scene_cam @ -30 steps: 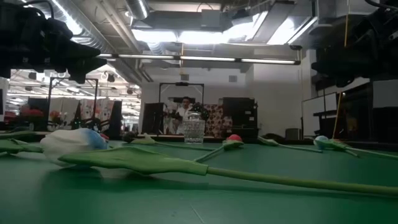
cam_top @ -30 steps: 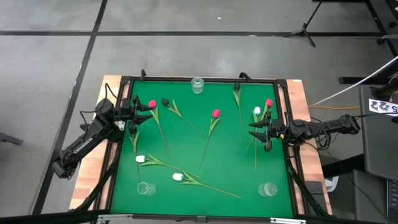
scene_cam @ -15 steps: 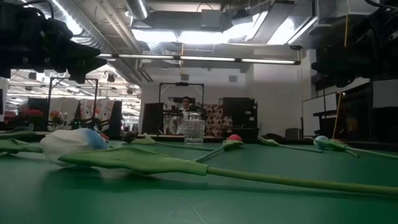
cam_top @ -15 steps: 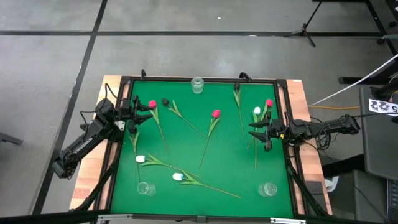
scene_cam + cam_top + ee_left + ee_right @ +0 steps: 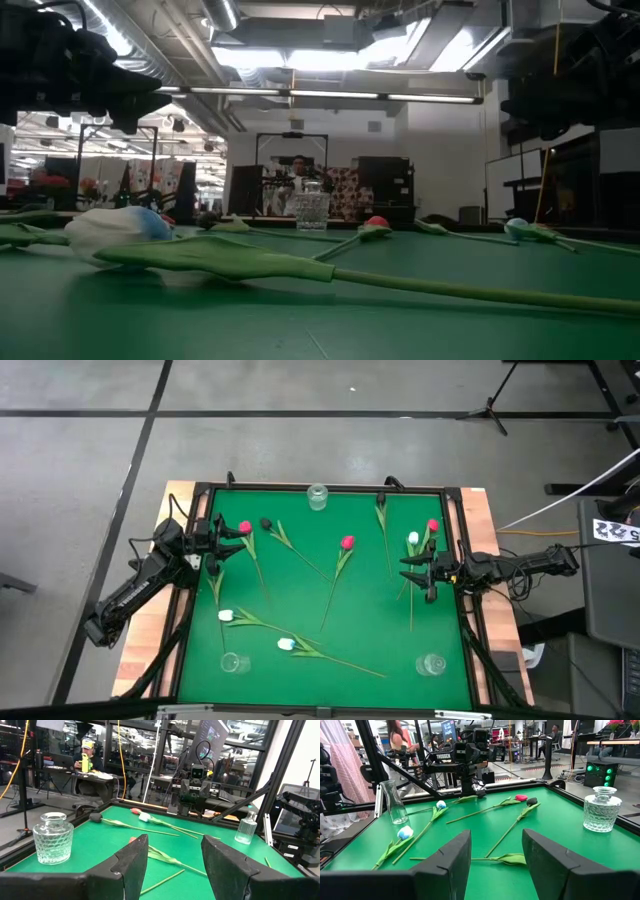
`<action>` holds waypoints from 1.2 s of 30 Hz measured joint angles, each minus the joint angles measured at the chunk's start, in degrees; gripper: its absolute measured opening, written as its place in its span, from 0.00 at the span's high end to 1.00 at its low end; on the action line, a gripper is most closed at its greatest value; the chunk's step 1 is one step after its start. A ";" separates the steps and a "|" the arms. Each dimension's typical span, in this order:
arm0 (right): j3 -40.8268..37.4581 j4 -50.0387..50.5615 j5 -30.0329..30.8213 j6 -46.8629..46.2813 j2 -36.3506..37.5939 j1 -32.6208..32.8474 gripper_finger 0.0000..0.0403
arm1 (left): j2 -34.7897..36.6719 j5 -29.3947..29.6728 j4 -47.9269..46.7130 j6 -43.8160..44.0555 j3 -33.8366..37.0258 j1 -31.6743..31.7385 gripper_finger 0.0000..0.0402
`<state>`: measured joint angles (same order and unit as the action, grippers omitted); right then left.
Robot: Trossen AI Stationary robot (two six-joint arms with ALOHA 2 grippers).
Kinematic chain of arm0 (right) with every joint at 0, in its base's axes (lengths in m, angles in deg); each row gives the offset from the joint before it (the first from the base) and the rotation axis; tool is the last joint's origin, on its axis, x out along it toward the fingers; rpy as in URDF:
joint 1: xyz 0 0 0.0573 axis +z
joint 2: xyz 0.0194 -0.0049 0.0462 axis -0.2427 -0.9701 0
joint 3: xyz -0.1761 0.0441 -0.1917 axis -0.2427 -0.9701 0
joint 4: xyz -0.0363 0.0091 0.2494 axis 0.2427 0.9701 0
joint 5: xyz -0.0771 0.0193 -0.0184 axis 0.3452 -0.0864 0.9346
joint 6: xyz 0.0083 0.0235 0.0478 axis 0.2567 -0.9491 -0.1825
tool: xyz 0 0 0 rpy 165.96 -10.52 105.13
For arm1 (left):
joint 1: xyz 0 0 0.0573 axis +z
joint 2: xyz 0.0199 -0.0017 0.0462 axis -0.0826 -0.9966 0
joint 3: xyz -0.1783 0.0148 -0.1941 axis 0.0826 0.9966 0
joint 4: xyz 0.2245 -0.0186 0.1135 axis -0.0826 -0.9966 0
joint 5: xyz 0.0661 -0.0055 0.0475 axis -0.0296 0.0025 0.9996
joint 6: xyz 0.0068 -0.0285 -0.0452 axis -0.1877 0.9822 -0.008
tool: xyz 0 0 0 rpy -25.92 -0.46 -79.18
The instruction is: Sort flowers into vase by color
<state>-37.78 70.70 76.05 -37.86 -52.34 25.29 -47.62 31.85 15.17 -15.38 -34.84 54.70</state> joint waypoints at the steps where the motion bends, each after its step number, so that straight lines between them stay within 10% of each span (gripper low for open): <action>1: -0.01 -0.12 -0.01 -0.01 0.02 0.00 0.56 | 0.00 0.04 0.00 -0.60 -0.01 -0.01 0.55; 13: 3.18 -3.63 3.30 -24.34 0.02 0.00 0.56 | 0.01 6.13 0.17 -16.94 0.00 -0.01 0.55; 25: 3.57 -11.47 18.53 -39.24 0.02 0.00 0.56 | -0.01 9.00 1.61 34.19 -0.02 -0.11 0.55; 36: 3.60 -9.35 21.89 -40.49 -0.04 -0.01 0.56 | -0.01 13.58 0.17 45.42 -0.02 -0.11 0.55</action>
<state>-34.19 61.36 97.94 -78.35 -52.38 25.28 -47.63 45.43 15.34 30.05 -34.86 54.58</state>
